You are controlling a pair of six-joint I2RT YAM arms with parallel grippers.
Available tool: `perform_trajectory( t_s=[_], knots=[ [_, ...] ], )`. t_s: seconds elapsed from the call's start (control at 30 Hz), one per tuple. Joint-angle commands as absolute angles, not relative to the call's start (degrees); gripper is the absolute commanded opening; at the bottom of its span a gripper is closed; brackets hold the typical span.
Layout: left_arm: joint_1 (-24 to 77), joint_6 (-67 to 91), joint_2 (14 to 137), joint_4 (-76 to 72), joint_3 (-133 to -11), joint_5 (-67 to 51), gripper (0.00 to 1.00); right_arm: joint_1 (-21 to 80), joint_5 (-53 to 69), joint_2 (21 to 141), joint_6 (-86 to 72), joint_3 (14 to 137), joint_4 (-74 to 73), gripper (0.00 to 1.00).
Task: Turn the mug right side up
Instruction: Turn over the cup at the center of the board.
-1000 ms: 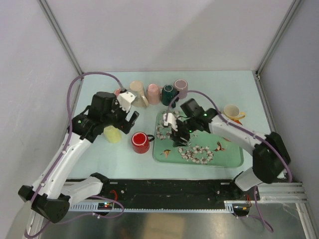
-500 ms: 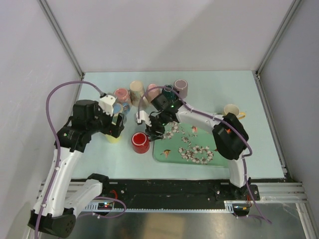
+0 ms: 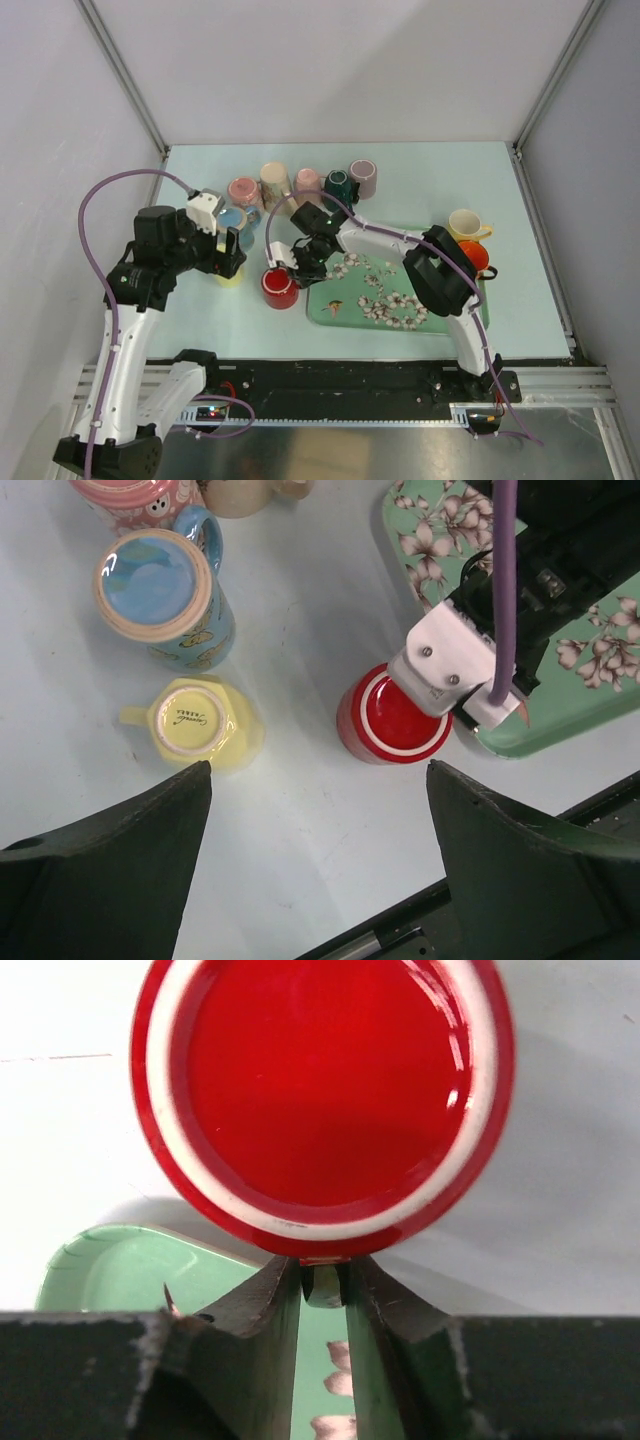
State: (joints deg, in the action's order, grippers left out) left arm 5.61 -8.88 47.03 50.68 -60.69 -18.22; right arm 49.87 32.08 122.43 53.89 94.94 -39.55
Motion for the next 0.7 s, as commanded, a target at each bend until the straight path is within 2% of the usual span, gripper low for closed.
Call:
perform_trajectory(
  t_s=[0.0, 0.1, 0.17, 0.37, 0.53, 0.67],
  knots=[
    [4.7, -7.7, 46.0, 50.0, -60.5, -21.4, 0.90, 51.5, 31.3, 122.8, 54.4, 94.3, -39.7, 0.22],
    [4.7, -9.2, 45.9, 49.9, -60.3, -22.0, 0.88, 51.6, 30.5, 121.8, 52.1, 94.7, -38.1, 0.05],
    [4.8, -11.2, 45.8, 49.9, -60.3, -21.8, 0.86, 51.6, 30.0, 120.6, 49.9, 95.3, -37.4, 0.01],
    [5.1, -22.2, 42.6, 48.3, -59.7, -19.2, 0.86, 49.6, 37.0, 113.0, 40.6, 96.5, -39.7, 0.00],
    [6.3, -34.7, 38.2, 46.5, -59.3, -21.3, 0.87, 46.2, 50.2, 106.0, 33.2, 96.1, -44.3, 0.00],
    [12.3, -44.8, 35.8, 44.6, -59.0, -20.2, 0.88, 42.6, 59.8, 104.0, 27.7, 98.2, -51.1, 0.00]
  ],
)
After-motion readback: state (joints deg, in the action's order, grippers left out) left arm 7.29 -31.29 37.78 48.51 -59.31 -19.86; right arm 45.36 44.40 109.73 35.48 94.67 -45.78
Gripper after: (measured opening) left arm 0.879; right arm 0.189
